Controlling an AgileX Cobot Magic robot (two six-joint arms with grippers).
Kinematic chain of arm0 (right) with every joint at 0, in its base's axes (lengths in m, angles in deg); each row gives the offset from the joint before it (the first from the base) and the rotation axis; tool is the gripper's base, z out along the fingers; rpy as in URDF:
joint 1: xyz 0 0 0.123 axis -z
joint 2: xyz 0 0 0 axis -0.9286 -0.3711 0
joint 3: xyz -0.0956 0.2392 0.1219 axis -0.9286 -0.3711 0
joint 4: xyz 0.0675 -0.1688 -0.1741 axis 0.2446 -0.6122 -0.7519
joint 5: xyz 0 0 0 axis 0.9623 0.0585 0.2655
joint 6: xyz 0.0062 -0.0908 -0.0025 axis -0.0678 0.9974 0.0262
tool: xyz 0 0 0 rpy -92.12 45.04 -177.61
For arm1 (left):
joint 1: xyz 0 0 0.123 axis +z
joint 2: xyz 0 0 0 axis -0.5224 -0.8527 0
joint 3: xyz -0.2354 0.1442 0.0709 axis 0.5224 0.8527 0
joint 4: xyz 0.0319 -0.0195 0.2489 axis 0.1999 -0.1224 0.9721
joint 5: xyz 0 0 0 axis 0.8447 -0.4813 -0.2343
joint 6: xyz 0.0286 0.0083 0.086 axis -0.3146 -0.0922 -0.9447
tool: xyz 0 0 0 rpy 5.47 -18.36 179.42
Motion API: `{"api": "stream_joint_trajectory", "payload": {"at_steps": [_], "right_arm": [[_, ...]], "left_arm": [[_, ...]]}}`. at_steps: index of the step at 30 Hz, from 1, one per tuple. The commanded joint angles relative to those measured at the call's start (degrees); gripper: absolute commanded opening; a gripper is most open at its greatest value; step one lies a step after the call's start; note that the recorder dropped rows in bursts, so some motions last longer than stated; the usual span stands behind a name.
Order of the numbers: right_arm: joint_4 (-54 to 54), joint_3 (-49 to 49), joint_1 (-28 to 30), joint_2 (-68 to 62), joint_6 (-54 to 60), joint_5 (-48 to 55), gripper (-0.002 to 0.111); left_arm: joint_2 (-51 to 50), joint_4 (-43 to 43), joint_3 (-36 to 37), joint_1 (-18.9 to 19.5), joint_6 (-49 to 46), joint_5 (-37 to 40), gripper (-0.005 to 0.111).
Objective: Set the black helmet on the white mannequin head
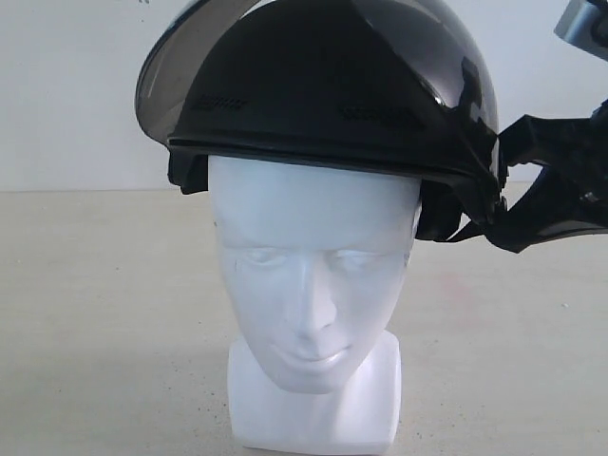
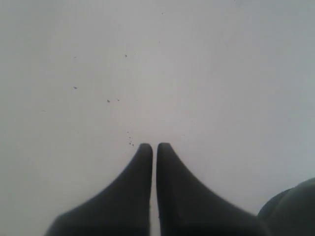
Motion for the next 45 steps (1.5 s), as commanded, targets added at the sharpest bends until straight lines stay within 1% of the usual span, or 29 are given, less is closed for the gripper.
{"api": "stream_joint_trajectory", "payload": {"at_steps": [1, 3, 5, 8, 11, 14, 18, 20, 23, 26, 33, 38, 41, 42, 45], "right_arm": [[-5.98, -0.69, 0.64, 0.67, 1.26, 3.72, 0.000], [-5.98, -0.69, 0.64, 0.67, 1.80, 3.72, 0.000], [-5.98, -0.69, 0.64, 0.67, 1.93, 3.72, 0.000], [-5.98, -0.69, 0.64, 0.67, 1.93, 3.72, 0.000], [-5.98, -0.69, 0.64, 0.67, 2.31, 3.72, 0.000], [-5.98, -0.69, 0.64, 0.67, 2.43, 3.72, 0.000], [-5.98, -0.69, 0.64, 0.67, 2.68, 3.96, 0.000], [-5.98, -0.69, 0.64, 0.67, 2.68, 4.08, 0.000], [-5.98, -0.69, 0.64, 0.67, 2.77, 4.45, 0.000], [-5.98, -0.69, 0.64, 0.67, 2.91, 4.58, 0.000], [-5.98, -0.69, 0.64, 0.67, 2.91, 6.55, 0.000], [-5.98, -0.69, 0.64, 0.67, 3.73, 6.65, 0.000], [-5.98, -0.69, 0.64, 0.67, 3.85, 6.54, 0.000], [-5.98, -0.69, 0.64, 0.67, 4.30, 6.54, 0.000], [-5.98, -0.69, 0.64, 0.67, 4.30, 6.54, 0.000]], "left_arm": [[-9.08, 11.93, -11.39, -1.92, 10.10, 4.28, 0.004], [-15.52, 22.53, -16.63, -3.60, 18.14, 1.93, 0.004], [-22.64, 38.64, -22.13, -5.72, 31.43, -3.79, 0.004], [-33.58, 63.21, -30.91, -7.24, 52.64, -13.48, 0.004], [-45.09, 80.11, -42.55, -7.11, 67.42, -22.02, 0.004], [-57.40, 89.87, -54.20, -7.11, 76.56, -28.24, 0.004], [-71.52, 96.34, -69.07, -7.11, 80.58, -37.69, 0.004], [-78.87, 98.46, -77.21, -7.11, 84.02, -42.51, 0.004], [-88.58, 98.58, -85.42, -7.11, 84.96, -49.55, 0.004], [-95.75, 98.69, -91.51, -7.11, 84.96, -53.60, 0.004], [-107.55, 98.69, -102.81, -6.47, 84.09, -53.38, 0.004], [-113.71, 98.22, -108.14, -6.37, 84.09, -56.30, 0.004], [-114.71, 98.41, -108.50, -5.91, 84.91, -56.30, 0.004], [-114.80, 99.64, -108.50, -6.24, 86.87, -56.30, 0.004], [-114.80, 99.64, -108.39, -7.75, 88.33, -56.30, 0.004]]}}
